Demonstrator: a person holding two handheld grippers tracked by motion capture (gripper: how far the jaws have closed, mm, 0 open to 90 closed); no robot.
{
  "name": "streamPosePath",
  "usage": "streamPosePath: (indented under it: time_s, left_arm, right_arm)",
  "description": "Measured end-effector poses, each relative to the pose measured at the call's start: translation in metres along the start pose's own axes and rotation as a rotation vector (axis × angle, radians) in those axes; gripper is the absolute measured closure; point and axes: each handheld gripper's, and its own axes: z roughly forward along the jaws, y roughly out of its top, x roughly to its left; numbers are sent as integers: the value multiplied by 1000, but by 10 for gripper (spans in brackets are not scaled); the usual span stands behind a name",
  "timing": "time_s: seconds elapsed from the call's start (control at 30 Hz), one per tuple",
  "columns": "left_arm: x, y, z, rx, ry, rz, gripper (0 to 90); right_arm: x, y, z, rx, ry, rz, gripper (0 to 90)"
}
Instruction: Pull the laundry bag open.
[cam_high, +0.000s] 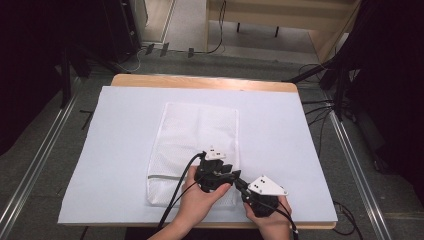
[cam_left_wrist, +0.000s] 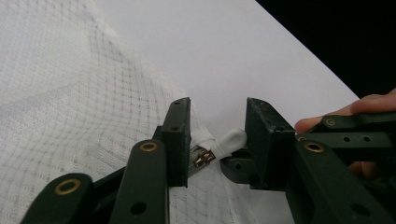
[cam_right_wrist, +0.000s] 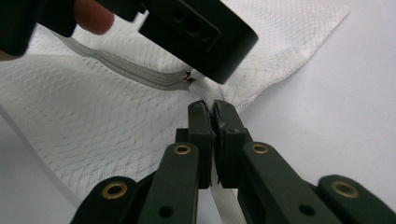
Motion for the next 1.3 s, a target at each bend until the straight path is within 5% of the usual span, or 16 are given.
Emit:
streamPosePath:
  time_s: [0.37,0.63,1.3]
  left_arm:
    - [7,-5,-9,1,-62,6,752]
    - [18,-11,-12,20,-93,-35,848]
    - [21,-15,-8,30,-122,-14,874]
  right_arm:
    - [-3,-1,0,2,-9,10,884]
    - [-6,-1,-1,-3,-21,18,884]
    - [-7,0,-4,-18,-10,26,884]
